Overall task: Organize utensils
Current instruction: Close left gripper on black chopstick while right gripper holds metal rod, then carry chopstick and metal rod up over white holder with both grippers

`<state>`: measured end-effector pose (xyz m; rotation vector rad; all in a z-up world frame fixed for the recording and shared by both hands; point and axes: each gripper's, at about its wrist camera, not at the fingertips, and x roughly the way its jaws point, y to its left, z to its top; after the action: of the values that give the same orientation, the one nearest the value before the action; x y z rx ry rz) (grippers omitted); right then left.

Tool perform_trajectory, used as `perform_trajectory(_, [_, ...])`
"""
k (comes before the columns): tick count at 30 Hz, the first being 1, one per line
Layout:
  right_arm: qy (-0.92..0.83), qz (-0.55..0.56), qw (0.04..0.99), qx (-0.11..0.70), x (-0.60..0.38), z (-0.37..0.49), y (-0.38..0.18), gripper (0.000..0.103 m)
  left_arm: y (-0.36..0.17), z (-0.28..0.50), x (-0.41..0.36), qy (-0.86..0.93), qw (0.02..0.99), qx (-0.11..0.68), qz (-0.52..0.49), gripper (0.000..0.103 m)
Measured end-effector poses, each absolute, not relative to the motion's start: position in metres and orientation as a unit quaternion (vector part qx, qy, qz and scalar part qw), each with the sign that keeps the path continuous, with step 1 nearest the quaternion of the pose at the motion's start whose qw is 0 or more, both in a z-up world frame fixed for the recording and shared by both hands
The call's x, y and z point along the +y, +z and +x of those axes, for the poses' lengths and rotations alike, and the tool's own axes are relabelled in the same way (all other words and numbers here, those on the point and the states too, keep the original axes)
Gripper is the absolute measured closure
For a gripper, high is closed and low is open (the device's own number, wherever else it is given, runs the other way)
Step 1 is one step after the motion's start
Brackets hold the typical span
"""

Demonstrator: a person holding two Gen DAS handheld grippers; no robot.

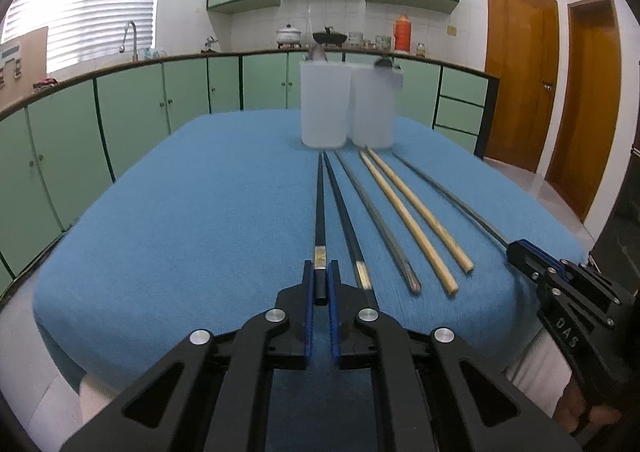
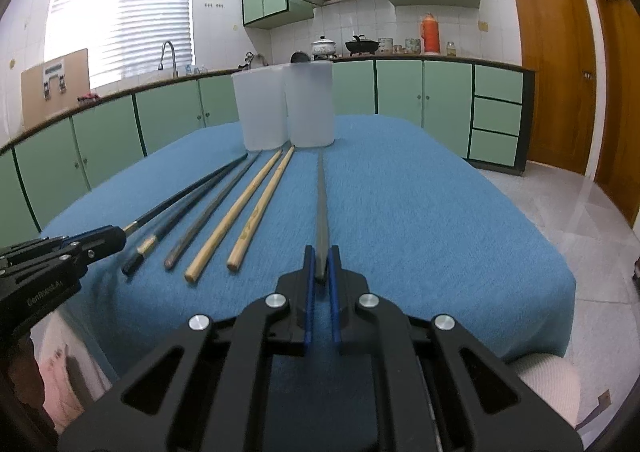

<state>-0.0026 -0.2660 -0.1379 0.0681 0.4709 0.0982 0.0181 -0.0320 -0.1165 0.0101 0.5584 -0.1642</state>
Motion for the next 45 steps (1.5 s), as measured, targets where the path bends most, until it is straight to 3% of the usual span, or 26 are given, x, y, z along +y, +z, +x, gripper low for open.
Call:
perform_trajectory(19, [0.077, 0.030, 0.988, 0.131, -0.296, 0.011, -0.012, 0.098, 0.001, 0.026, -0.011, -0.090, 0.986, 0.143, 0.004, 0.097])
perform_trajectory(32, [0.120, 0.008, 0.981, 0.154, -0.287, 0.058, 0.051, 0.098, 0.059, 0.069, -0.002, -0.130, 0.981, 0.144, -0.009, 0.097])
perform_trajectory(45, [0.146, 0.009, 0.975, 0.164, -0.295, 0.083, 0.083, 0.098, 0.077, 0.090, 0.002, -0.151, 0.978, 0.140, -0.013, 0.097])
